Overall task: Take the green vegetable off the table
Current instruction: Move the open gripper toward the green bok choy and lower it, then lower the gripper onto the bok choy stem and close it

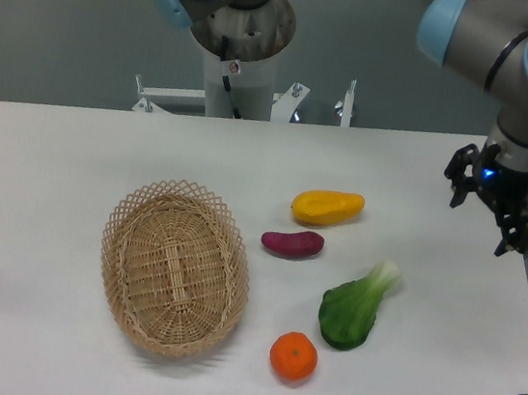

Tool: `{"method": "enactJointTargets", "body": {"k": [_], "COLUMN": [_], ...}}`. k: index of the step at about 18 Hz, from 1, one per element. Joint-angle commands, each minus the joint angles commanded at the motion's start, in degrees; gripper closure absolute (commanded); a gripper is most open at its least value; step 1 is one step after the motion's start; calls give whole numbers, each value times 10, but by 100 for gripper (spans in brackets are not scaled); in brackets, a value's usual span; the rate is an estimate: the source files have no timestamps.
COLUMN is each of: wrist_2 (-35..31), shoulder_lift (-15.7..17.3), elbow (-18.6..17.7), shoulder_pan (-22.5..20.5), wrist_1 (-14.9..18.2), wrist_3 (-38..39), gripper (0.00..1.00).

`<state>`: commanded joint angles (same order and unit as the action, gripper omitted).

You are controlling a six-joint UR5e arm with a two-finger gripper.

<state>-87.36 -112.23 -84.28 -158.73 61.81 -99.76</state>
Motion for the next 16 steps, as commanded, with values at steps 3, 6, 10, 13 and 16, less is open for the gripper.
{"method": "enactJointTargets", "body": {"k": [3, 6, 10, 13, 16], "wrist_2": [2, -2, 1, -1, -1], "shoulder_lift": [-14, -36, -57, -64, -62], "elbow": [-18, -21, -46, -64, -91], "shoulder_pan": [5, 15, 27, 38, 39], "wrist_1": [-35, -38, -96, -101, -105], "wrist_3": [2, 3, 80, 94, 103], "gripper": [0, 0, 0, 0, 0]}}
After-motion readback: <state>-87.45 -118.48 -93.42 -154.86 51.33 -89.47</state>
